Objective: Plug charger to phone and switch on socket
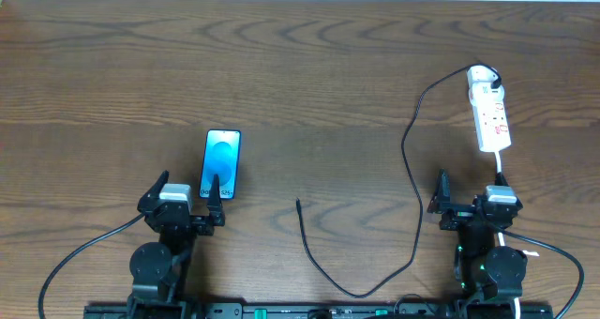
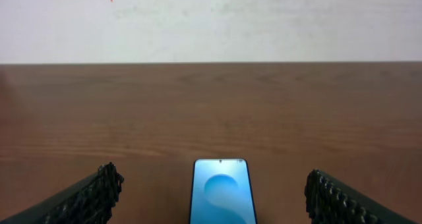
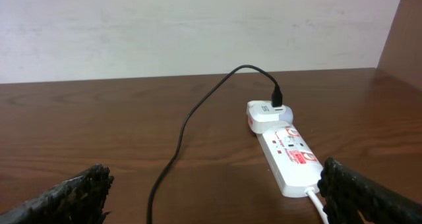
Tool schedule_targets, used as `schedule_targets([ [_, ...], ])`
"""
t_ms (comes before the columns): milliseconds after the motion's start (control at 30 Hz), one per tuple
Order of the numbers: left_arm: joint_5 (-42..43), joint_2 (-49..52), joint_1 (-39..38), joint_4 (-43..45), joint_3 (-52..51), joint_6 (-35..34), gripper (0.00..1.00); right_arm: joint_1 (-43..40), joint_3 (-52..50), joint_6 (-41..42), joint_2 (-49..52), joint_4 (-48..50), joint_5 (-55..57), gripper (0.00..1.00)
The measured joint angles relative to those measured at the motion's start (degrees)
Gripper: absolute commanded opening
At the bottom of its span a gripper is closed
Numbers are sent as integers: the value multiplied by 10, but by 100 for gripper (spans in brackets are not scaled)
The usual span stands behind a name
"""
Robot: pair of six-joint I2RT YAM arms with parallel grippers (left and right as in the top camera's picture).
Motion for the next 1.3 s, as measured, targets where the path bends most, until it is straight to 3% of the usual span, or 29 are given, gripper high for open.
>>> schedule_targets([
  [367,0,71,0,-26,101,0,92,0,0,0,0,0,0,99],
  [800,0,309,0,-35,267,0,92,0,0,0,0,0,0,99],
  [1300,2,585,0,-286,585,22,91,0,0,0,0,0,0,99],
])
